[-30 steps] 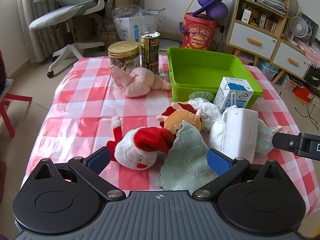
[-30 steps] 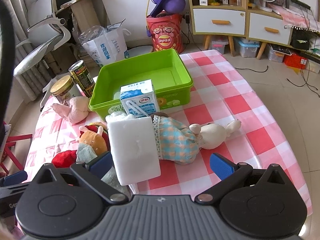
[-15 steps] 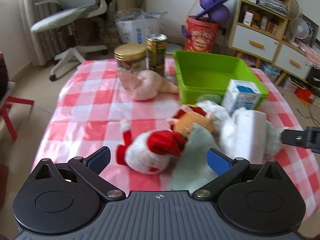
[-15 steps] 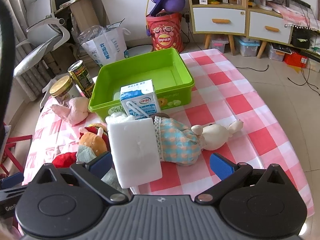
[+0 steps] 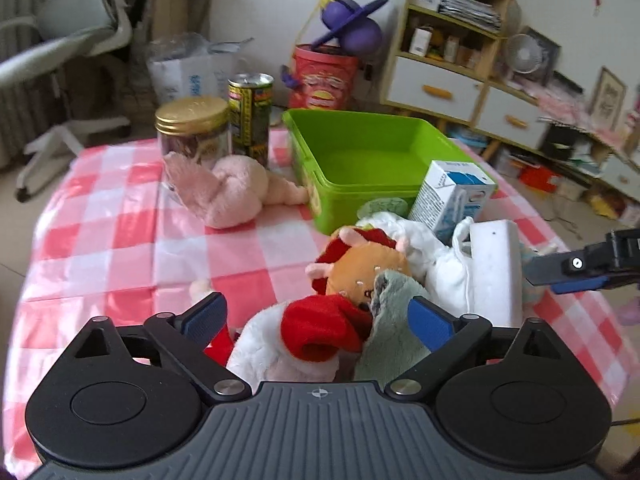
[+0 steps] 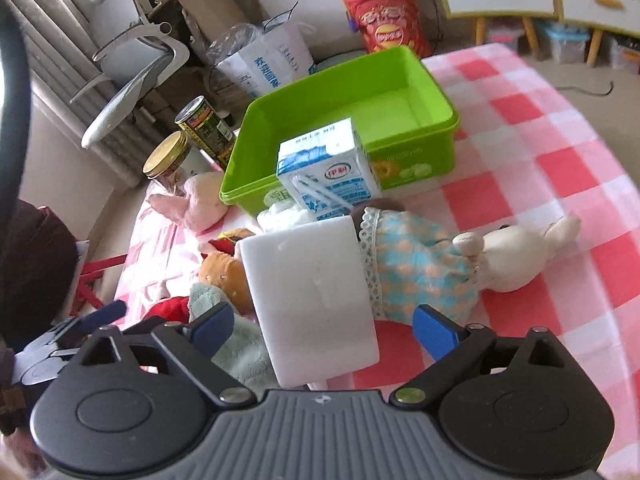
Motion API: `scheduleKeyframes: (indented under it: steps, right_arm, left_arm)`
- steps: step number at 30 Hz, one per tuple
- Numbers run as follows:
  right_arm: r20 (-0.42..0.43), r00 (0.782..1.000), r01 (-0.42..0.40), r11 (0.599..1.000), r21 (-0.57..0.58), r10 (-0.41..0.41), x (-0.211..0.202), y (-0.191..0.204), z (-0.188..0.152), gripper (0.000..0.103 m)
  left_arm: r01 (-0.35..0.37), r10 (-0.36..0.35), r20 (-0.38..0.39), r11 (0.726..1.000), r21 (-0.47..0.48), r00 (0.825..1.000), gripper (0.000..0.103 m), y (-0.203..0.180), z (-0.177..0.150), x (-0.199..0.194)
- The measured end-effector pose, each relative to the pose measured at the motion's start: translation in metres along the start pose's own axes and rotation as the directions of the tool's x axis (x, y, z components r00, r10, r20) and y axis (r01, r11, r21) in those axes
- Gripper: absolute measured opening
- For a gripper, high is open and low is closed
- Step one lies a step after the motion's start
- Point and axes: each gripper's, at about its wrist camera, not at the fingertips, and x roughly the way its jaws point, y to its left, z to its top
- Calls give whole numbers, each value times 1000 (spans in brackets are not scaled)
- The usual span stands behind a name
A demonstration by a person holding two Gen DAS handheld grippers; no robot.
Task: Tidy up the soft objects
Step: 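Grasp the Santa plush with the left tool while the right tool grasps the white sponge block, then lift and carry the Santa plush and sponge block over the green bin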
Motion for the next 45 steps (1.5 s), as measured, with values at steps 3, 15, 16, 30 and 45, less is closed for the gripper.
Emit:
scheduleKeyframes:
  steps: [3,15,16,30,45]
  right_arm:
    - [-11,999,-52,998,18,52,5,-4,0,72]
    - [-43,999,-30,1000,3,30,26,6,-1,59]
    - [-44,999,-22,1000,-5,22,27,7,-2,56]
    - [-23,1000,-7,999,38,8,15,6,-3,42]
    - [26,999,-45,999,27,44,-4,25,-3,42]
  left_arm:
    - [30,-30,-12,999,-17,999,93,10,-6,2]
    - [4,-15,-124,996,-92,992,75,30,-14,16]
    - [7,-19,-123,995,-101,992,72,32,-14,16]
    - [-25,5,-101,980,-199,995,50,35,-7,-6]
    - [-19,15,-17,970,-242,1000,49,30,8,-32]
